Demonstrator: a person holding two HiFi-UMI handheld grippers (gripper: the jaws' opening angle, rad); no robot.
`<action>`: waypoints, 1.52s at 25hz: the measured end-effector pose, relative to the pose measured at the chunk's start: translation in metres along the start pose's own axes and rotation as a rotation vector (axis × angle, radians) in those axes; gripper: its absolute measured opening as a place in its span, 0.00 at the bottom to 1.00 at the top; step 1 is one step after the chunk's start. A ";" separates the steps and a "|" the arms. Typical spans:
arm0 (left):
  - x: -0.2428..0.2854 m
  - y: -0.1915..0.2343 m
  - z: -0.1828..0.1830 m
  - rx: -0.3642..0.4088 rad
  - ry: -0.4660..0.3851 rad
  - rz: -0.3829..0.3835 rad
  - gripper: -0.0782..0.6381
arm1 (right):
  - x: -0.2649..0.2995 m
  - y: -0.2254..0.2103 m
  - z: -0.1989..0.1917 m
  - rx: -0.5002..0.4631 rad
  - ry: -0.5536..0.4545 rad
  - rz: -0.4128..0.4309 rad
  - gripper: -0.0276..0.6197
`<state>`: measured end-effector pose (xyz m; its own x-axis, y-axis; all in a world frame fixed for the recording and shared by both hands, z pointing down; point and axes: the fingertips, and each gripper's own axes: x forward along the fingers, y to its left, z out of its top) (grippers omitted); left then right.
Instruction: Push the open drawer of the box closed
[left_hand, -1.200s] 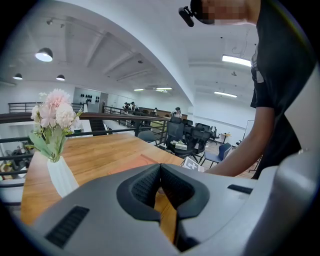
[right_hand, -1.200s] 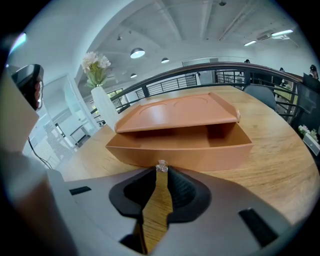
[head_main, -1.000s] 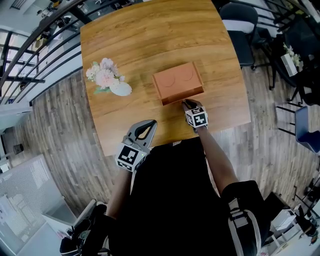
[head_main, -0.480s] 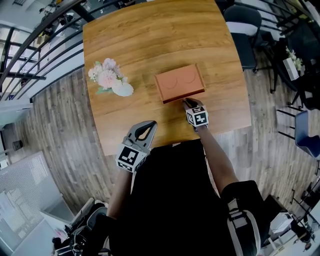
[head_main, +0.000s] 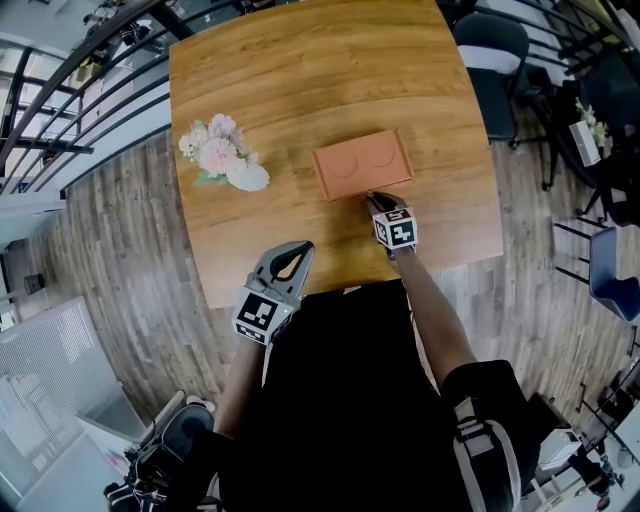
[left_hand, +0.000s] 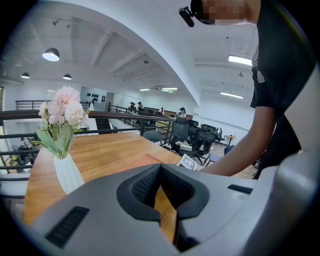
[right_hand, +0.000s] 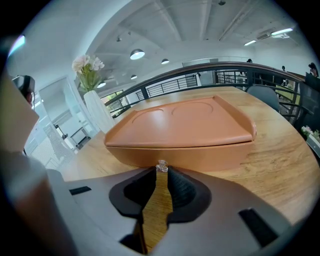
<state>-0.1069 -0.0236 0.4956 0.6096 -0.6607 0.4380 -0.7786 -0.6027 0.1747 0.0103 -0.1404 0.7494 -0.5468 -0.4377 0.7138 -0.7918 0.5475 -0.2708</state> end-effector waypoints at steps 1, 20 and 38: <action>0.000 0.001 0.000 0.000 -0.002 0.002 0.14 | 0.001 0.000 0.000 0.001 0.000 0.001 0.18; -0.004 -0.004 -0.004 -0.002 -0.009 0.007 0.14 | 0.000 0.001 -0.002 -0.026 -0.004 -0.010 0.18; 0.004 -0.017 -0.006 0.016 -0.016 -0.065 0.14 | -0.053 0.004 -0.020 -0.046 -0.076 -0.037 0.07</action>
<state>-0.0926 -0.0130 0.4998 0.6609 -0.6271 0.4122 -0.7352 -0.6513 0.1879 0.0417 -0.1002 0.7232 -0.5378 -0.5098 0.6714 -0.7995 0.5612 -0.2143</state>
